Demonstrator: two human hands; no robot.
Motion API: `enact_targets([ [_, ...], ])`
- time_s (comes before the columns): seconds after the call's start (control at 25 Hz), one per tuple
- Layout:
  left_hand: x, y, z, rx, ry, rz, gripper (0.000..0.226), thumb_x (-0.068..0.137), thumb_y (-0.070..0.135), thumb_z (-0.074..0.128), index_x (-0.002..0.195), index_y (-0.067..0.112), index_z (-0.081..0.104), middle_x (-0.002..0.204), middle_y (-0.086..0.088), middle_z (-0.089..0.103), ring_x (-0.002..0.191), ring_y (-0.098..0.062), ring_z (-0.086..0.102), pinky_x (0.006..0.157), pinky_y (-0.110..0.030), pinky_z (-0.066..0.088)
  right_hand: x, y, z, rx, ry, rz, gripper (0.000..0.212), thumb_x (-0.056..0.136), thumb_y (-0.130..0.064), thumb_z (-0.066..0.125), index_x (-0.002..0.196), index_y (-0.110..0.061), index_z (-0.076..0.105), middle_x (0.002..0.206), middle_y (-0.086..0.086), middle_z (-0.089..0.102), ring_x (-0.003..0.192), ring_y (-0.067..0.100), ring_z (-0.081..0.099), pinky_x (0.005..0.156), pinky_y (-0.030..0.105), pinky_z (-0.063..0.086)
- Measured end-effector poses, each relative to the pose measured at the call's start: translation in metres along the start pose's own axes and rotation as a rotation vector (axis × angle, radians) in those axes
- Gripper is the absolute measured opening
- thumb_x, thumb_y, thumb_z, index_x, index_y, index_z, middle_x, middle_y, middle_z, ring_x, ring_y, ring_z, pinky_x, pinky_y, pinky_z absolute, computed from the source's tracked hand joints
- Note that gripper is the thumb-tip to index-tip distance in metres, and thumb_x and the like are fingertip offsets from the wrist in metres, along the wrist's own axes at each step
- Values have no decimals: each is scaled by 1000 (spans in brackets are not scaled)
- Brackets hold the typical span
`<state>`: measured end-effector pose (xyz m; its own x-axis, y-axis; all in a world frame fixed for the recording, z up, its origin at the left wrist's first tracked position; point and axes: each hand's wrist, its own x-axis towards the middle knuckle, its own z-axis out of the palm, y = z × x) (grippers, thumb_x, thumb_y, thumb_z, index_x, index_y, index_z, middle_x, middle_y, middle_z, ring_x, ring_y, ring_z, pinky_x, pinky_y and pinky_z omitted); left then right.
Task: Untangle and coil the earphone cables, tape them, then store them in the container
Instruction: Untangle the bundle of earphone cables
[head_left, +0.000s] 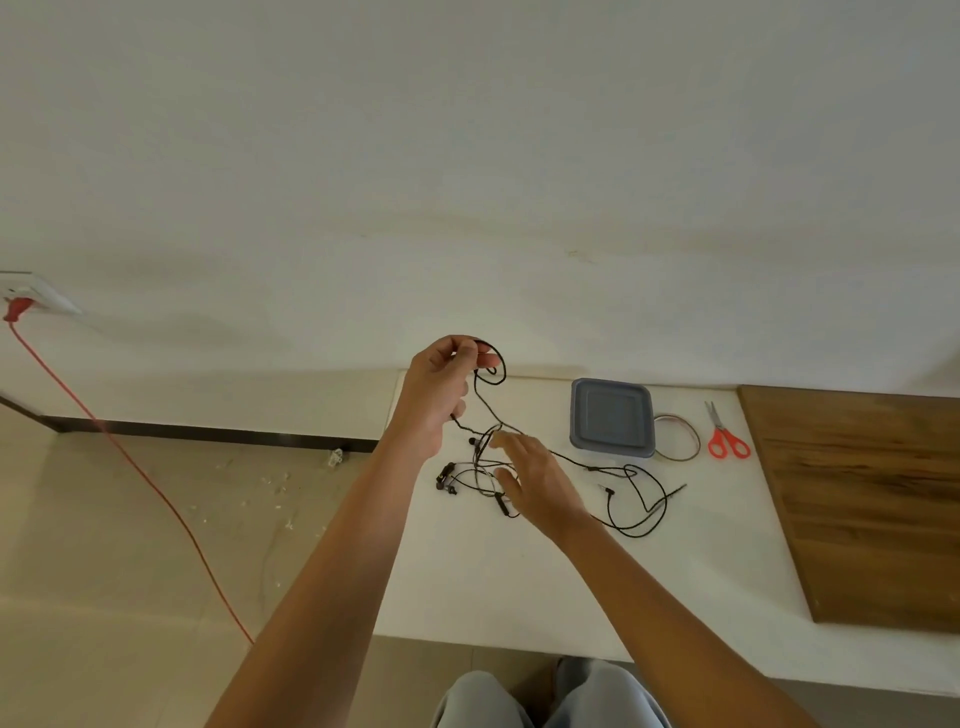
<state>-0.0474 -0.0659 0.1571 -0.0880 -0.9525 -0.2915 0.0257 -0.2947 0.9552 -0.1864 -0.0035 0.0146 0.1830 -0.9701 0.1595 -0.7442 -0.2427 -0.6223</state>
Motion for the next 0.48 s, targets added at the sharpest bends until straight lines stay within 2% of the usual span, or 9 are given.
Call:
enact_targets([
  [0.08, -2, 3, 0, -40, -14, -18, 18, 99, 23, 49, 94, 15, 64, 82, 7, 74, 51, -10, 21, 42, -19, 19, 6, 5, -1, -44, -22, 58, 43, 91, -10, 55, 133, -14, 45, 127, 5, 55, 113, 24, 49, 95, 34, 44],
  [0.16, -3, 5, -1, -70, -26, -28, 18, 99, 24, 49, 92, 17, 64, 83, 8, 74, 52, -10, 20, 42, -19, 19, 10, 10, -2, -82, 20, 70, 48, 91, -9, 55, 136, -18, 44, 116, 6, 54, 101, 23, 48, 89, 35, 45],
  [0.2, -4, 5, -2, -81, -31, -30, 18, 99, 24, 49, 90, 18, 64, 83, 8, 75, 52, -10, 20, 42, -18, 19, 12, 11, -3, -90, 35, 58, 44, 91, -9, 57, 133, -19, 49, 109, 7, 54, 96, 23, 49, 85, 36, 46],
  [0.32, -2, 7, -5, -96, -21, -17, 14, 98, 24, 50, 91, 19, 62, 89, 7, 75, 51, -8, 24, 43, -17, 22, 18, 17, -11, -123, 33, -2, 18, 89, -13, 63, 106, -16, 68, 98, 6, 54, 88, 21, 50, 78, 39, 49],
  [0.4, 4, 5, -11, -36, 49, 16, 6, 96, 23, 54, 96, 19, 57, 96, 5, 74, 55, -7, 41, 51, -18, 33, 17, 14, -26, -17, 35, 23, 12, 91, -14, 61, 99, -13, 69, 98, 2, 59, 89, 16, 53, 79, 33, 47],
  [0.48, 12, -7, -19, 101, 143, 20, 11, 92, 21, 58, 101, 20, 52, 105, 2, 71, 73, -9, 58, 66, -24, 46, 13, 5, -51, 200, 28, 141, 11, 95, -14, 54, 95, -13, 66, 92, -2, 67, 86, 10, 60, 75, 25, 47],
])
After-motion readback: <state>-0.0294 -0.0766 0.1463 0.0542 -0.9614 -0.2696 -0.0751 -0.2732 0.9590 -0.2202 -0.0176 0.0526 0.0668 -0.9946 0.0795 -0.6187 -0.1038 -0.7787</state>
